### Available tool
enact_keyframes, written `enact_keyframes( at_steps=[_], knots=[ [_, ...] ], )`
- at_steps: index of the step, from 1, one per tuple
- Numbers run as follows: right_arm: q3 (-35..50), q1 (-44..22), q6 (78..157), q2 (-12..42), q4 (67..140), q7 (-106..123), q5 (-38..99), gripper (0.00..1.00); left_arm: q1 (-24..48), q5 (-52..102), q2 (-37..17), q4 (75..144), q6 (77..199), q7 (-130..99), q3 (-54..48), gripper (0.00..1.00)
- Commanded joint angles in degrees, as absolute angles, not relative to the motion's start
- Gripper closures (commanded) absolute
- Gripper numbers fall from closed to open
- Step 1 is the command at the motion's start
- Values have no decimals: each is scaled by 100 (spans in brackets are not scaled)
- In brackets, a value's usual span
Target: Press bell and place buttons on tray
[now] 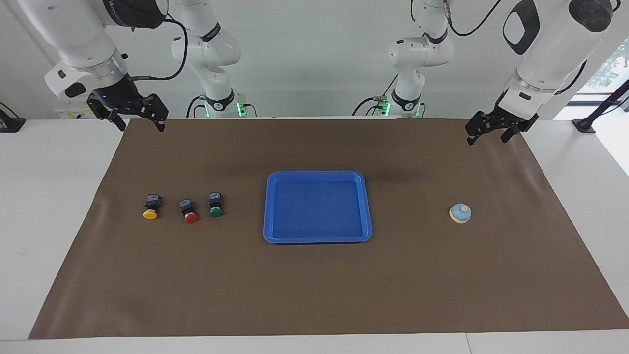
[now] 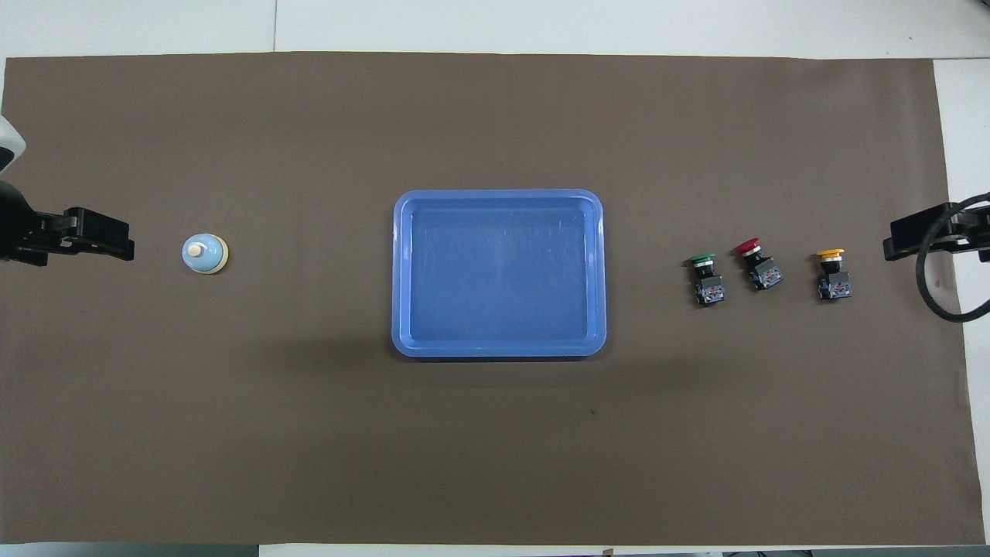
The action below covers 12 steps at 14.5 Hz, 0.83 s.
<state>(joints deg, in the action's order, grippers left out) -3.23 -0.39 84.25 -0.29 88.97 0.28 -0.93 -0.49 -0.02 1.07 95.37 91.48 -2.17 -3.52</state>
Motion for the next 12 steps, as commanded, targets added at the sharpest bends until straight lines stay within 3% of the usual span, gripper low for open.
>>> enact_keyframes(
  at_steps=[1,8,9,10,11,12],
  knots=[
    [-290,-9,8394,-167,9044,-18,-132,0,-70,-157,158,9518,9176,-264,-352,0],
    [-290,-9,8394,-167,9044,-18,-141,0,-97,-176,176,9597,9420,-378,-352,0],
    [-290,-9,8394,-167,9044,-18,-141,0,-97,-184,176,9693,9639,-378,-343,31],
    [-290,-9,8394,-167,9044,-18,-132,0,-105,-193,176,9712,9642,-439,-343,80],
    [-290,-9,8394,-167,9044,-18,-141,0,-140,-193,184,9782,9685,-457,-343,100],
    [-290,-9,8394,-167,9044,-18,-141,0,-228,-193,167,9887,9773,-448,-343,100]
  ],
)
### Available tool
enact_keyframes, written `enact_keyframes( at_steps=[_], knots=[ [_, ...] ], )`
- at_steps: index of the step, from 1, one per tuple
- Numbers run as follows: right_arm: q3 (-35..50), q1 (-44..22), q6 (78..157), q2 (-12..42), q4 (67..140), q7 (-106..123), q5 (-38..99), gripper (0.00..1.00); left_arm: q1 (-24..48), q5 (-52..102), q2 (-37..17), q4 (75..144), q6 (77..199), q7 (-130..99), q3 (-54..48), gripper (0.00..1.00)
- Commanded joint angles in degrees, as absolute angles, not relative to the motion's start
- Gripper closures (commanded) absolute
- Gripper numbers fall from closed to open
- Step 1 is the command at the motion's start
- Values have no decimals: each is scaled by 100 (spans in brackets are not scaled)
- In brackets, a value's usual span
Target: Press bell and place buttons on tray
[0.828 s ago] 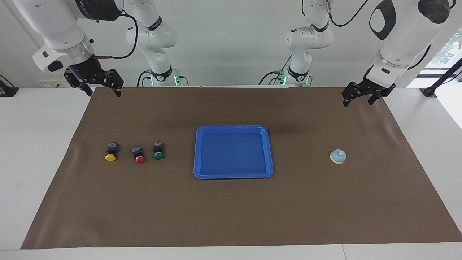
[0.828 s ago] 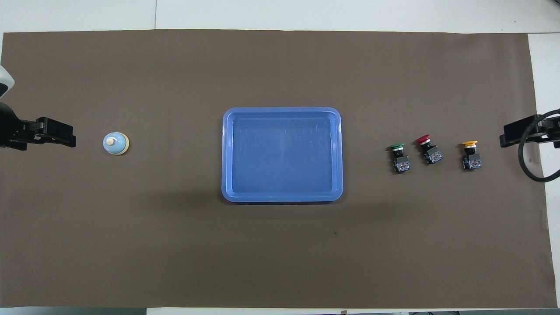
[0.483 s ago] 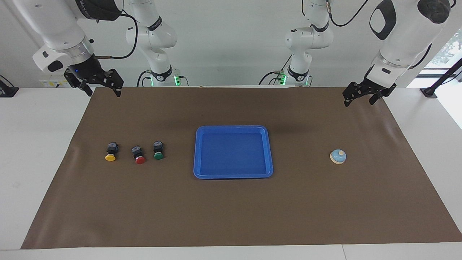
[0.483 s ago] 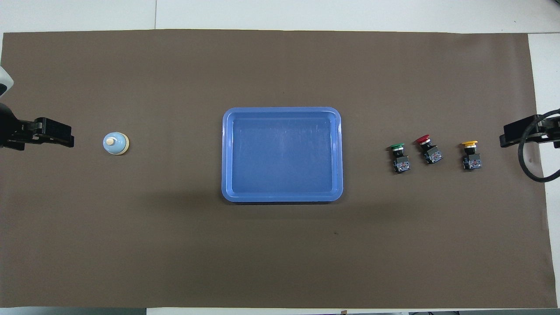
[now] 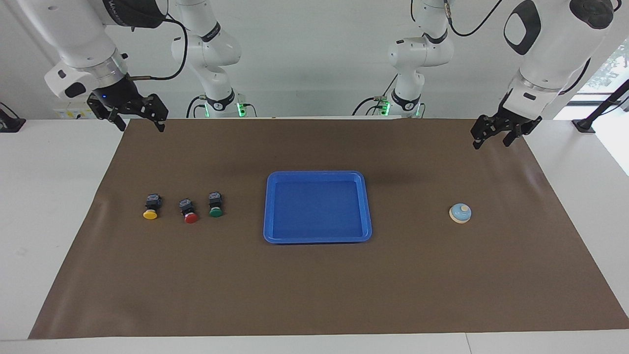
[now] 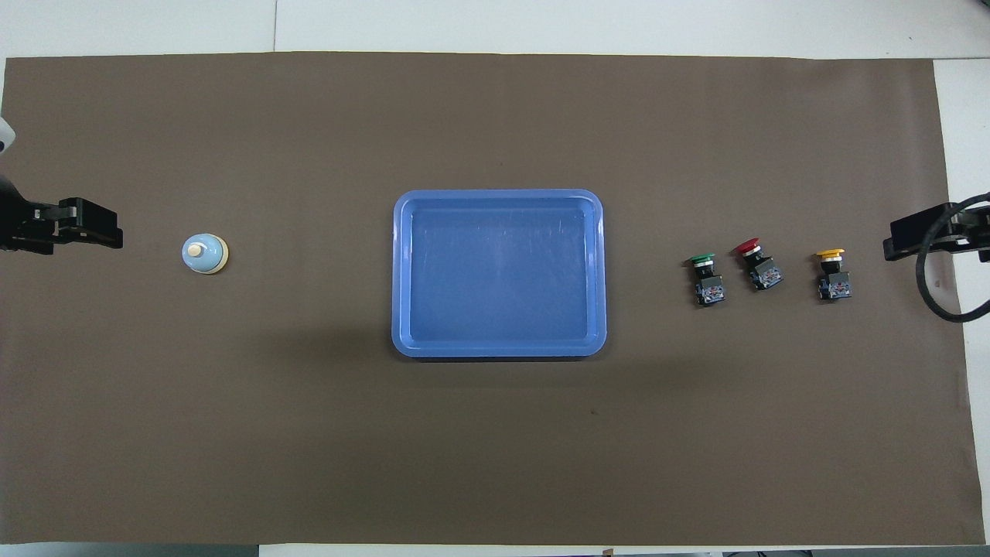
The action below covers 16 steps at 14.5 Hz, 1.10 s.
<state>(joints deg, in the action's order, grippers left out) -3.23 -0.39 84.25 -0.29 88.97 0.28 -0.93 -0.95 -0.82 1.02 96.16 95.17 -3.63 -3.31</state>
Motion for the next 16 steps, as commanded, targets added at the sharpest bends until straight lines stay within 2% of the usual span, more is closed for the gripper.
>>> enact_keyframes(
  at_steps=[1,4,8,16],
  knots=[
    [-290,-9,8394,-167,9044,-18,-132,0,-229,-193,158,10036,9974,-440,-351,100],
    [-290,-9,8394,-167,9044,-18,-141,0,-281,-193,54,10686,10922,-404,-343,100],
    [-290,-9,8394,-167,9044,-18,-132,0,-281,-193,-693,10714,11811,-404,-352,100],
    [-290,-9,8394,-167,9044,-18,-132,0,-413,-193,-1318,11144,13112,-404,-352,100]
  ],
)
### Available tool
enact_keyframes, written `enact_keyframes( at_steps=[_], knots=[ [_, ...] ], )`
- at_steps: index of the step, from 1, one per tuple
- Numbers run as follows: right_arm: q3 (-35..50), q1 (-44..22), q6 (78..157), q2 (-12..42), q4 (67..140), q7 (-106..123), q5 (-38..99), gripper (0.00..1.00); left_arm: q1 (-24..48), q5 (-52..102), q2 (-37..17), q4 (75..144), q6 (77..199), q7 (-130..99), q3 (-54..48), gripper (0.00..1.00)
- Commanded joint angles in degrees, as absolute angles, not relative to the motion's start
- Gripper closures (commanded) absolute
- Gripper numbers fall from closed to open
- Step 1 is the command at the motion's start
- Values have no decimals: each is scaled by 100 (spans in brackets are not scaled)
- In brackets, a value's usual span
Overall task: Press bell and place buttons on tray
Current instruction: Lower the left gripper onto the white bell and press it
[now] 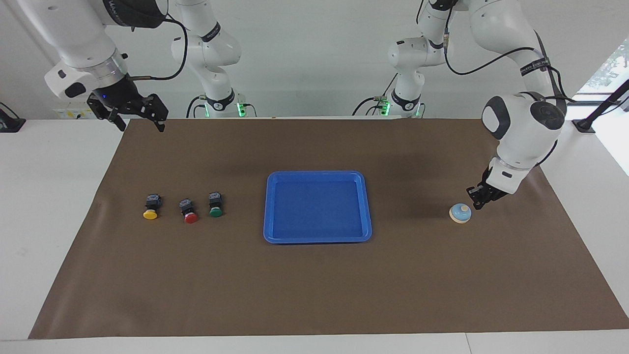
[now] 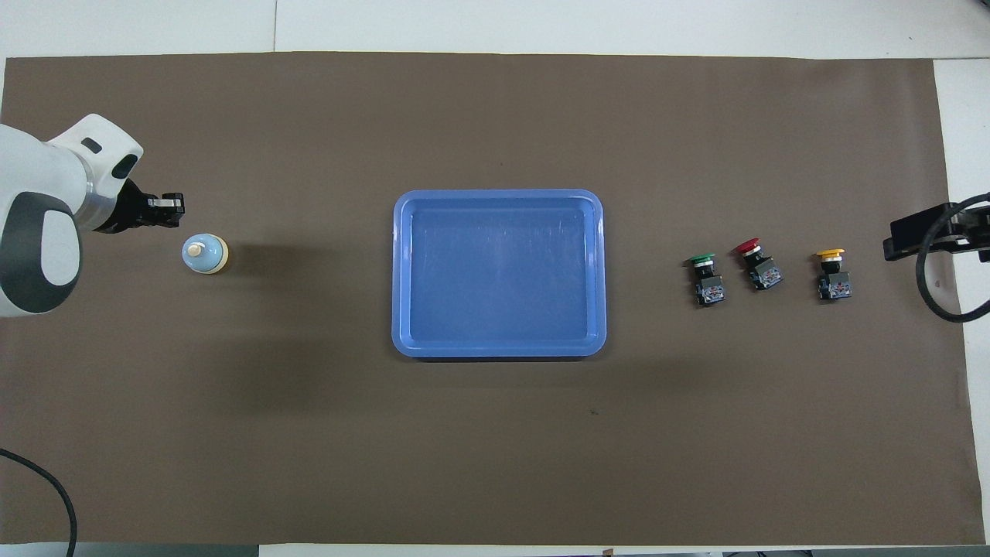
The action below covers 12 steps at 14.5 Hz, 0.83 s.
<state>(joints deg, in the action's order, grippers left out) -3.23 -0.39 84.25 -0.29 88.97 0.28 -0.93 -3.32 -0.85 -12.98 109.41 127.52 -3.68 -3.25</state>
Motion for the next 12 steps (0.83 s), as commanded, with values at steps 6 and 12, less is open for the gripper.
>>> enact_keyframes(
  at_steps=[6,12],
  knots=[
    [-290,-9,8394,-167,9044,-18,-132,0,-405,-185,-1397,11593,13447,-439,-352,100],
    [-290,-9,8394,-167,9044,-18,-132,0,-404,-185,-1397,11463,13212,-422,-352,100]
  ],
)
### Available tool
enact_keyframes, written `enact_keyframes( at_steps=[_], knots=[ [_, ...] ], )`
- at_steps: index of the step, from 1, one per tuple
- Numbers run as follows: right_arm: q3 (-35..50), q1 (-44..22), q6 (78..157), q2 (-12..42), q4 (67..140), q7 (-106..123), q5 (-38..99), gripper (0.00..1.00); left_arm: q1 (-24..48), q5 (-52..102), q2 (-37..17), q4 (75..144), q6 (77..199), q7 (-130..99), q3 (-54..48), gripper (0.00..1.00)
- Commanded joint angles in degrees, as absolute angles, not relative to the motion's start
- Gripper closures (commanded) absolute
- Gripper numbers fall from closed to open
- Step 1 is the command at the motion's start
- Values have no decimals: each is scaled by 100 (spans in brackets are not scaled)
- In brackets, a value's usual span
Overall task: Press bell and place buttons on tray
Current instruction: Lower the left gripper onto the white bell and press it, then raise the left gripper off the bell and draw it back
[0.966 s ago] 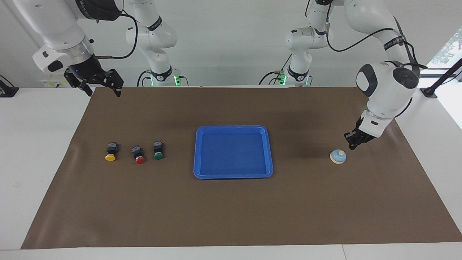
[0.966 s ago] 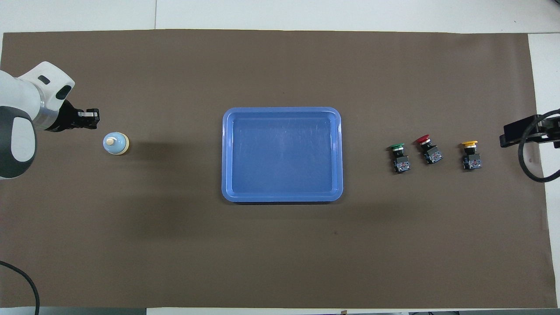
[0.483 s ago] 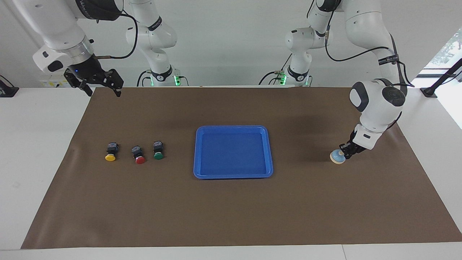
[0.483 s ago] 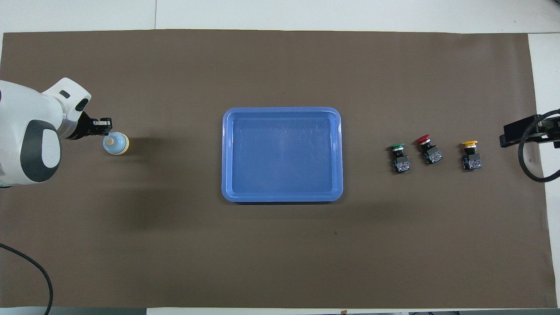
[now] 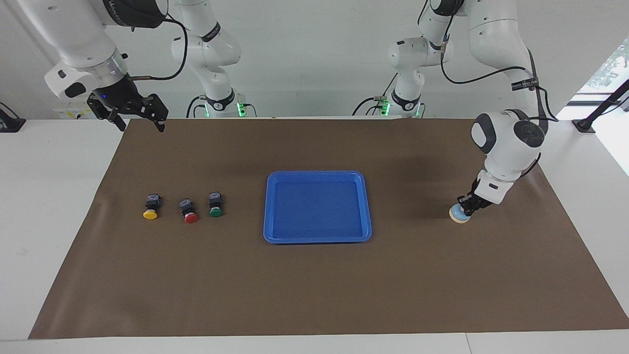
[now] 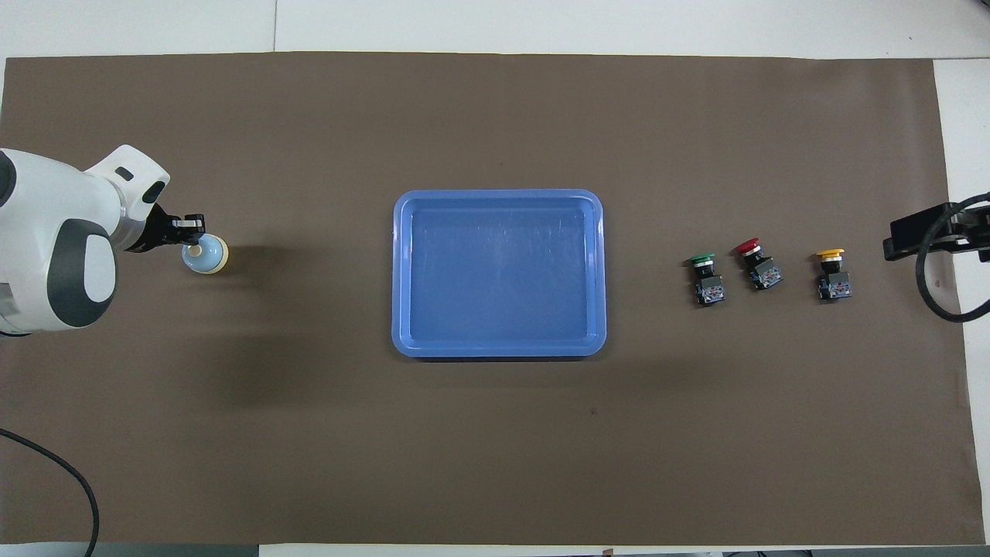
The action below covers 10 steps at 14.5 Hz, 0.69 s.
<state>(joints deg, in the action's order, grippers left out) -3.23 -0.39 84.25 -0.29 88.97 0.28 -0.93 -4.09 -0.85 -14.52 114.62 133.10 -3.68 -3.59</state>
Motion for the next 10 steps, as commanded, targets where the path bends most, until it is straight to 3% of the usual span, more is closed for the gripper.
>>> enact_keyframes(
  at_steps=[1,3,4,5,6,7,8,10],
  knots=[
    [-290,-9,8394,-167,9044,-18,-132,0,-404,-185,-1415,11191,12853,-413,-352,100],
    [-290,-9,8394,-176,9044,-18,-132,0,-396,-185,-1372,10760,12115,-413,-352,100],
    [-290,-9,8394,-167,9044,-18,-132,0,-369,-185,-1301,10636,11720,-413,-360,88],
    [-290,-9,8394,-167,9044,-18,-132,0,-343,-185,-1179,10504,11411,-413,-378,69],
    [-290,-9,8394,-167,9044,-18,-132,0,-282,-185,-1108,10433,11191,-422,-378,46],
    [-290,-9,8394,-167,9044,-18,-141,0,-229,-185,-977,10398,10997,-457,-378,12],
    [-290,-9,8394,-167,9044,-18,-141,0,-202,-185,-828,10397,10847,-474,-378,0],
    [-290,-9,8394,-167,9044,-18,-141,0,-193,-176,-415,10415,10479,-483,-395,0]
  ],
)
